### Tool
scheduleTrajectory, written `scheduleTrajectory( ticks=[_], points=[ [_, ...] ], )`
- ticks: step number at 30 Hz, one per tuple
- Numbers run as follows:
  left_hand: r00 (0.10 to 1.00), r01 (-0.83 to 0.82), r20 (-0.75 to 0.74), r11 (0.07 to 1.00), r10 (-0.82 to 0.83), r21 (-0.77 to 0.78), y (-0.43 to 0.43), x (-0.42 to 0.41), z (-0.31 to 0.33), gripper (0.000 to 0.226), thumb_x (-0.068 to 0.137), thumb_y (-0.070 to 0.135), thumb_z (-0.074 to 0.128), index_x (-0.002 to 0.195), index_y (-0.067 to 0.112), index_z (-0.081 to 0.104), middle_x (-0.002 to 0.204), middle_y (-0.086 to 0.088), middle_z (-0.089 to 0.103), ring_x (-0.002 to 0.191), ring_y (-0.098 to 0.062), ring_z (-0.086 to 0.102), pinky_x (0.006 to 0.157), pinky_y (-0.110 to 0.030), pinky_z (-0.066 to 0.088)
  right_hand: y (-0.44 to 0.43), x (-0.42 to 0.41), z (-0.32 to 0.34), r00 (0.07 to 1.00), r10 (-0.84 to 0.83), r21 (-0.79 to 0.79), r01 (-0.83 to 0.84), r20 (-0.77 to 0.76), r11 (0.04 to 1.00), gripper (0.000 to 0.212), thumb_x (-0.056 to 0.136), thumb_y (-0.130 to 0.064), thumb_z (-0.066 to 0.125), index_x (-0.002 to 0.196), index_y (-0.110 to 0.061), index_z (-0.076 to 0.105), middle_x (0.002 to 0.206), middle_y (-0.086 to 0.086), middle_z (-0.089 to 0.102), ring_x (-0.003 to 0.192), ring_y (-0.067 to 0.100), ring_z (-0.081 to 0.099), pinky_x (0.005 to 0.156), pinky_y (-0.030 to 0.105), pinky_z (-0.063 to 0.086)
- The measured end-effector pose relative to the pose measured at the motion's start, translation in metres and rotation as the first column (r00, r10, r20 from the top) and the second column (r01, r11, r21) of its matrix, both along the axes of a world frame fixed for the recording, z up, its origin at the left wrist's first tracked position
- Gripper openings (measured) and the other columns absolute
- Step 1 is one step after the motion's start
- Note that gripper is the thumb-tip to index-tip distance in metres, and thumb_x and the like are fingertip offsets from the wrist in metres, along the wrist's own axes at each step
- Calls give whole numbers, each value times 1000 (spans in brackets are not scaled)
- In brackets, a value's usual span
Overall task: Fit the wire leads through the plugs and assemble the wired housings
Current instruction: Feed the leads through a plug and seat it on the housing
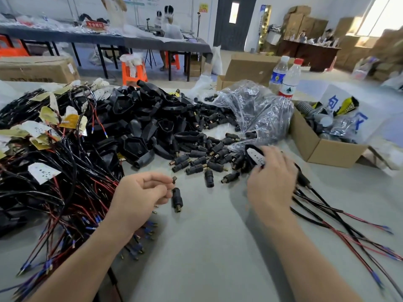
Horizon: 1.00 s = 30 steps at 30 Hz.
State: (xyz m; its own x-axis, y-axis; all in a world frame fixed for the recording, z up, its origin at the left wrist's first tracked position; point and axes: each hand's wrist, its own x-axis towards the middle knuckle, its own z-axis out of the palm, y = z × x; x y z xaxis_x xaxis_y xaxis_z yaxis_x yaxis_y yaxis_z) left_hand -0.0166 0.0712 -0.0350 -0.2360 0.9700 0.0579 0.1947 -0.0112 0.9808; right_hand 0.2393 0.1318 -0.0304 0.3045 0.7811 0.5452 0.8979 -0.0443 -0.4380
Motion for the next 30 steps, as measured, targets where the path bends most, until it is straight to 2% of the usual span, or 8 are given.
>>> scheduleTrajectory(
  ticks=[5,7,10,13,18,22,26,30],
  points=[
    [814,-64,-539,956,216,287,-9,4,1,32,89,6,69,96,37,76,80,30,69,80,9,67,68,-4,49,-15,-63,-15,927,305,-91,-291,220,952,50,75,-5,65,125,-14,66,150,11,53,142,32,41,119,43,19],
    [725,-89,-635,951,265,296,-10,3,-1,32,88,9,68,106,34,76,88,22,73,78,2,67,72,-14,50,-14,-77,-22,875,424,-194,-386,234,902,48,80,-11,64,128,-15,61,154,9,48,144,30,37,121,43,23],
    [536,-139,-776,941,333,307,-5,-5,-3,37,83,9,72,119,16,75,123,-6,72,119,-24,61,109,-43,45,-8,-88,-29,843,517,-276,-466,150,840,42,97,-29,50,137,-18,50,149,3,48,137,26,38,115,40,31],
    [348,-255,-876,933,334,254,-2,-21,1,52,86,24,73,135,10,64,146,-15,58,140,-33,46,121,-51,30,-2,-100,-29,857,508,-261,-472,90,842,39,96,-26,48,134,-20,50,132,1,51,122,26,45,105,38,36],
    [288,-332,-939,939,186,84,1,-38,1,46,96,46,58,130,19,69,152,-10,53,146,-28,40,126,-46,15,6,-116,-27,907,414,-239,-385,80,891,28,91,-13,49,115,-23,60,114,-1,52,109,24,49,98,33,26],
    [361,-234,-923,971,131,46,2,-41,-2,23,96,31,58,93,29,81,110,3,76,134,-23,52,127,-45,6,8,-108,-26,887,459,-193,-443,45,875,15,97,-24,53,103,-26,67,109,-7,55,107,19,48,103,26,21],
    [447,-96,-891,995,72,33,0,-45,6,24,93,23,59,95,36,78,109,17,73,109,-3,59,127,-32,4,2,-101,-13,814,550,30,-555,-188,832,18,98,-19,54,96,-24,72,94,-10,67,96,16,54,97,29,33],
    [444,-43,-894,998,63,49,0,-44,7,21,86,20,75,88,40,77,97,21,71,104,-4,62,124,-29,9,-8,-108,-9,673,638,68,-666,-375,743,18,99,-22,54,93,-22,72,79,-8,68,80,8,56,74,30,44]
  ],
)
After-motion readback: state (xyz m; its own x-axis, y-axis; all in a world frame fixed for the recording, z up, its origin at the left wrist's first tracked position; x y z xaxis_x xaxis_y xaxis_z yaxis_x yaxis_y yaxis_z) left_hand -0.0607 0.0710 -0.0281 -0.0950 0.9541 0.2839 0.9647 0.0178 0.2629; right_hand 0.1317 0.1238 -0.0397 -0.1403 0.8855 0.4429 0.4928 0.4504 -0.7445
